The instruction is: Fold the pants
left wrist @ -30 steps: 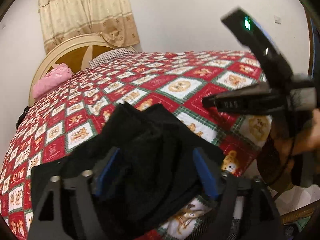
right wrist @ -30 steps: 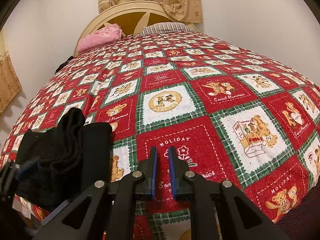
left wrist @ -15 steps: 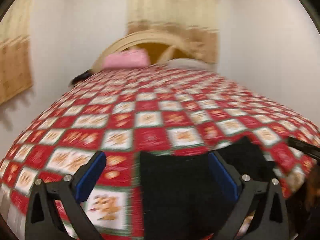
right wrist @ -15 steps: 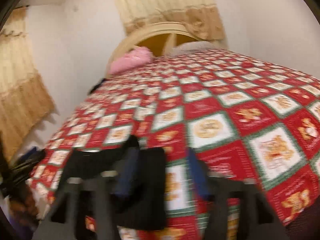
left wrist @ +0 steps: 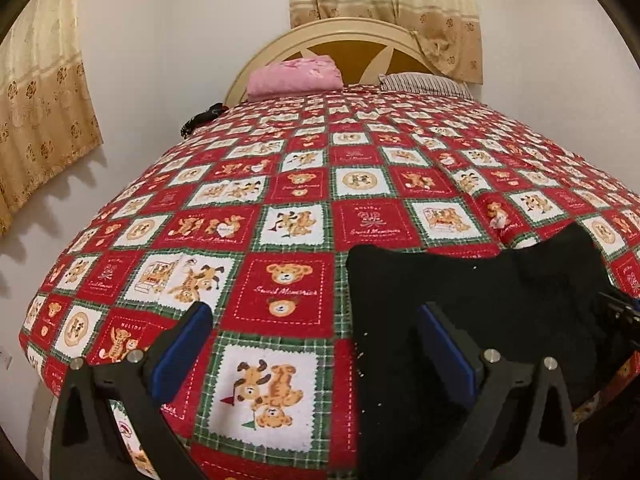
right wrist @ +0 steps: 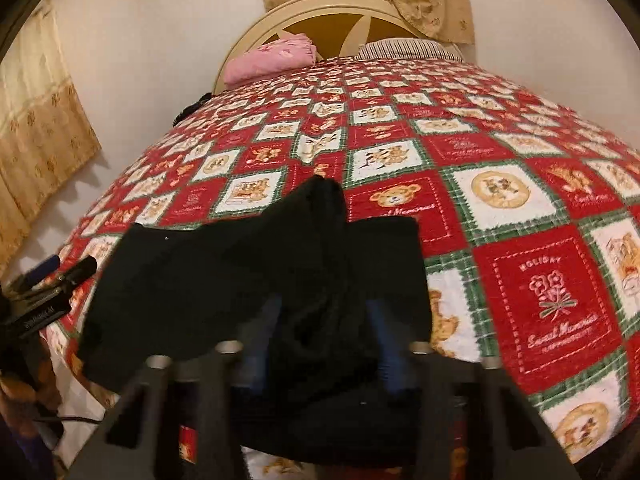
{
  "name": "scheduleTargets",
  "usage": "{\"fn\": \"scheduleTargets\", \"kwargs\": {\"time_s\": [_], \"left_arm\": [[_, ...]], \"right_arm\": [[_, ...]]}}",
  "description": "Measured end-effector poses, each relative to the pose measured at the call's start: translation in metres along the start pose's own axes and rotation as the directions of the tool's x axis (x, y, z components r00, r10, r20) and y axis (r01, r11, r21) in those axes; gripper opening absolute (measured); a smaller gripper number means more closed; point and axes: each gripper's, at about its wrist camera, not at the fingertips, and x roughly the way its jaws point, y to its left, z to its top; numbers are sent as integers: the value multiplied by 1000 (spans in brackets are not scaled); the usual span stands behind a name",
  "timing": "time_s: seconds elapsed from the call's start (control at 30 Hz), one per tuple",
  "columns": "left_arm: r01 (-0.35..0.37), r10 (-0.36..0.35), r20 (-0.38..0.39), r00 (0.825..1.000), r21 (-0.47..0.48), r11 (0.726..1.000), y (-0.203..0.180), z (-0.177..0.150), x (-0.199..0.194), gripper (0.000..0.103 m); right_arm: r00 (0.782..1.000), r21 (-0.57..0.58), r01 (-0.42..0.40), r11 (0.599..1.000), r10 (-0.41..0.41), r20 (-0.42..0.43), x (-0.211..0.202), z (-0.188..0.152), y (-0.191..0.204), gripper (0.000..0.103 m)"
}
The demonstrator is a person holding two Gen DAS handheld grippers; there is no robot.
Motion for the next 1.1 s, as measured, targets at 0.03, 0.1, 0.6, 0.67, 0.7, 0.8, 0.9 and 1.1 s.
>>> {"fn": "scheduleTargets", "kwargs": {"time_s": [0.03,0.1,0.6,0.67,0.7,0.8,0.9,1.1], "left_arm": [[2,-2,-2,1000,-7,1000,2,0,1,103],[16,-17,-8,1000,-30,999,5,1,2,103],[2,-1,-36,999,26,1000,-15,-5,10,103],[-10,10,-35,999,19,1000,-11,-6,9,103],[-11,11,-32,999,14,1000,-10,-5,8,103],[-12,12,-9,1000,-1,1000,-7,2,5,103],[-9,9,6,1000,26,1000,-17,13,8,103],[-43,46,-21,999,101,994,-50,30,31,103]], "right_arm": [[999,-7,-30,1000,30,-15,-1,1,-1,25],[999,-22,-47,999,46,-24,-5,1,-2,22],[998,15,-53,998,53,20,-31,-27,-41,30],[997,29,-79,996,79,9,-38,-20,-47,31],[996,60,-86,995,83,39,-48,-16,-53,31],[985,45,-11,999,3,174,-76,-4,-53,31],[976,-52,11,999,1,218,-81,9,-36,31],[988,-103,-30,994,45,151,-29,37,-2,31]]}}
